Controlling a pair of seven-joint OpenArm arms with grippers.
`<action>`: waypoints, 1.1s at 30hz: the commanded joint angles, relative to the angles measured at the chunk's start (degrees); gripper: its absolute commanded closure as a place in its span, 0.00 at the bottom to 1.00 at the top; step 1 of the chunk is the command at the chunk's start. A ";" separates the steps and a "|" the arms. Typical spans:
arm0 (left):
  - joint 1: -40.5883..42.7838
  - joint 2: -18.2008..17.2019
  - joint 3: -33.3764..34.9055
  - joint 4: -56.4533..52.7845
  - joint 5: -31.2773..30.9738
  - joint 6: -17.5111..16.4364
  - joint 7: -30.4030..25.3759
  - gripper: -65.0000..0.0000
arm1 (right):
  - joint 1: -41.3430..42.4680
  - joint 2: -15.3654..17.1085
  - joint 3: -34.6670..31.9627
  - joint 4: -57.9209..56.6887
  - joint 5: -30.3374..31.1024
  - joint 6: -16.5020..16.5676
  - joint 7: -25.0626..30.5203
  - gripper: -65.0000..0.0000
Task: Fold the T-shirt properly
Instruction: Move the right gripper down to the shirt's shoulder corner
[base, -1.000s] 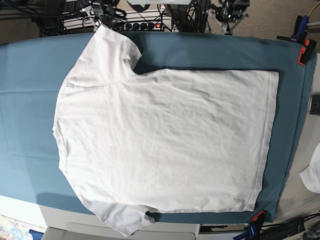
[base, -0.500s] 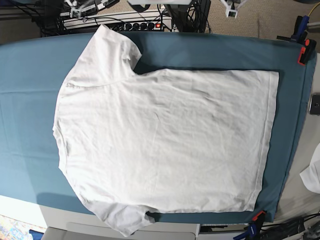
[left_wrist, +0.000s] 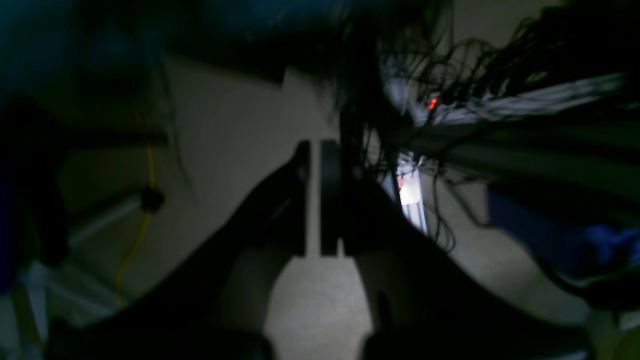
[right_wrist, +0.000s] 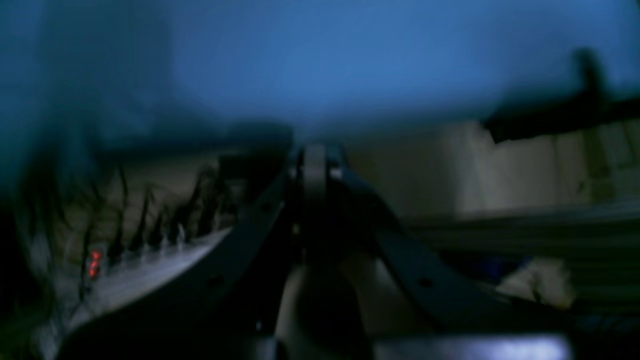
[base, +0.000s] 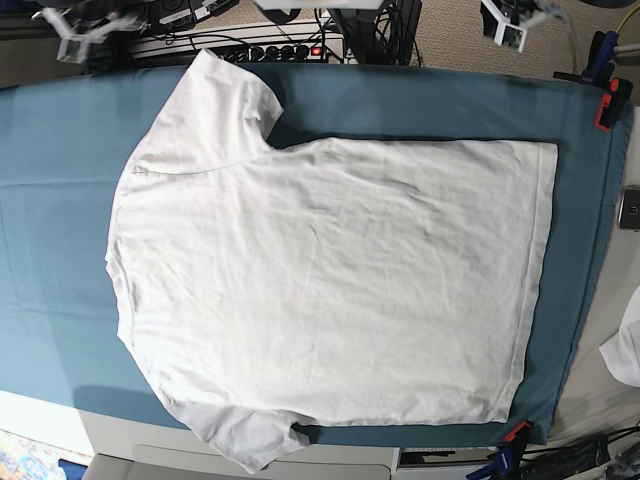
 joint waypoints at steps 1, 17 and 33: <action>1.36 -0.28 -0.44 2.23 0.00 -0.85 0.07 0.96 | -0.68 0.50 2.49 3.10 1.92 -0.31 0.35 1.00; -0.02 -0.13 -0.37 4.85 0.04 -8.55 0.20 0.96 | 18.43 -8.26 18.97 7.96 47.82 19.56 -24.92 1.00; -0.33 -0.13 -0.37 4.81 2.62 -8.39 0.00 0.96 | 14.12 -9.97 18.62 3.32 49.96 40.28 -29.35 1.00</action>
